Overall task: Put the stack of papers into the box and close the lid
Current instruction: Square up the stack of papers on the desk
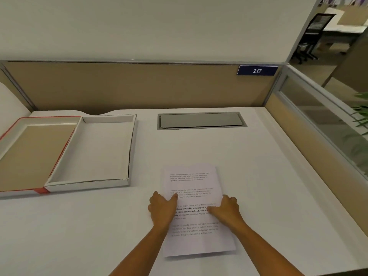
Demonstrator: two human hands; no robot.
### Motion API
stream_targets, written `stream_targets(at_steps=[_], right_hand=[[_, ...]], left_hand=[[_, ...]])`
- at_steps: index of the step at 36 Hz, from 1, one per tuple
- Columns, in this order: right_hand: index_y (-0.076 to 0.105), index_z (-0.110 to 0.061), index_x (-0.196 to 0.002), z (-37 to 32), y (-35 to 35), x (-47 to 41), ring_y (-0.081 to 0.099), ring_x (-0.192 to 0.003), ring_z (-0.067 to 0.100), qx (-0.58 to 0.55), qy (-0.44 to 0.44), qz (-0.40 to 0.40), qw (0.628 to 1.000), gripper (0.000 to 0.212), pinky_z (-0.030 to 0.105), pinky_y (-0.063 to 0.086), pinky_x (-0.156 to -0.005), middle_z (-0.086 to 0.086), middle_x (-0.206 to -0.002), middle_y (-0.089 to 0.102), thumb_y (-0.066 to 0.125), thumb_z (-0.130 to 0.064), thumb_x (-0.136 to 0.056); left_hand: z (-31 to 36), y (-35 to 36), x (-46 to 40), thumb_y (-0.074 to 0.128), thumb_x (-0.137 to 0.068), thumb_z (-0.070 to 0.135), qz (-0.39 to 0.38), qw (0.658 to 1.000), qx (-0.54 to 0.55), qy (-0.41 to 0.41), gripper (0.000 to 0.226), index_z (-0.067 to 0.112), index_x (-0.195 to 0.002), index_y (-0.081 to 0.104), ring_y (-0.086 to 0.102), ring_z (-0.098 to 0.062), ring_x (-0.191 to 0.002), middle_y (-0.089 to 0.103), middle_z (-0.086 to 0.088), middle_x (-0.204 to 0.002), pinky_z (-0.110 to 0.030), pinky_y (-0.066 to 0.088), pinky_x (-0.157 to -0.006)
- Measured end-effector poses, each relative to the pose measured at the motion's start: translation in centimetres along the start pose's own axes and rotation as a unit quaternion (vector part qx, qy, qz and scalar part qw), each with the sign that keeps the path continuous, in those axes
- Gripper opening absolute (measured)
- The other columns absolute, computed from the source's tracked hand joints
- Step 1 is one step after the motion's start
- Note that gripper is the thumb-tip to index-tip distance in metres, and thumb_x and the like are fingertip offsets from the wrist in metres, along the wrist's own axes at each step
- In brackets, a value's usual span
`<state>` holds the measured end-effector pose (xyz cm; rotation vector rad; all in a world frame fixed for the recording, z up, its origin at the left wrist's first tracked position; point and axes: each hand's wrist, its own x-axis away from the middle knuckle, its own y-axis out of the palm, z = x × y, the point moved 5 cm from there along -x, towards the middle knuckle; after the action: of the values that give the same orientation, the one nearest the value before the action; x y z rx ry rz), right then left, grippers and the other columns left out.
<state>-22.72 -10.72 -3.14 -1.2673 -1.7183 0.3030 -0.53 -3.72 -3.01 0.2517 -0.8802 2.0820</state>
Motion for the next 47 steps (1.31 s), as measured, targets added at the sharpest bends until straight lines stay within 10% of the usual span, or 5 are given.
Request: stream_targets(at_steps=[21, 33, 39, 47], right_hand=[[0.042, -0.005, -0.130, -0.8, -0.4, -0.6, 0.051, -0.118, 0.031, 0.072, 0.017, 0.010, 0.997, 0.079, 0.037, 0.050, -0.098, 0.017, -0.130, 0.044, 0.079, -0.047, -0.074], [0.038, -0.006, -0.134, -0.4, -0.5, -0.6, 0.050, -0.121, 0.032, 0.036, 0.023, 0.007, 0.999, 0.083, 0.038, 0.049, -0.099, 0.017, -0.132, 0.043, 0.081, -0.044, -0.073], [0.041, -0.006, -0.131, -0.2, -0.5, -0.6, 0.052, -0.117, 0.031, 0.022, 0.011, 0.011, 1.000, 0.082, 0.039, 0.049, -0.100, 0.016, -0.128, 0.045, 0.082, -0.043, -0.071], [0.042, -0.006, -0.130, -0.1, -0.4, -0.6, 0.053, -0.116, 0.030, 0.026, -0.003, 0.011, 1.000, 0.081, 0.038, 0.051, -0.098, 0.015, -0.126, 0.046, 0.081, -0.046, -0.071]], left_hand=[[0.8, 0.8, -2.5, 0.069, -0.064, 0.045, -0.112, 0.981, 0.087, -0.135, 0.083, 0.011, -0.134, 0.040, 0.050, -0.034, -0.116, 0.043, -0.015, -0.133, -0.051, 0.050, -0.097], [1.8, 0.9, -1.5, 0.068, -0.084, 0.016, -0.135, 0.975, 0.159, -0.071, 0.044, 0.012, -0.114, 0.036, 0.066, -0.032, -0.095, 0.060, -0.013, -0.109, -0.045, 0.060, -0.072], [0.9, 0.3, -1.3, 0.070, -0.080, 0.000, -0.110, 0.974, 0.185, -0.078, 0.022, -0.004, -0.102, 0.069, 0.072, -0.037, -0.080, 0.074, -0.022, -0.096, -0.052, 0.060, -0.075], [2.0, 0.7, -0.1, 0.076, -0.072, 0.040, -0.009, 0.997, 0.009, -0.072, 0.057, 0.005, -0.109, 0.050, 0.049, -0.034, -0.112, 0.042, -0.007, -0.114, -0.037, 0.045, -0.081]])
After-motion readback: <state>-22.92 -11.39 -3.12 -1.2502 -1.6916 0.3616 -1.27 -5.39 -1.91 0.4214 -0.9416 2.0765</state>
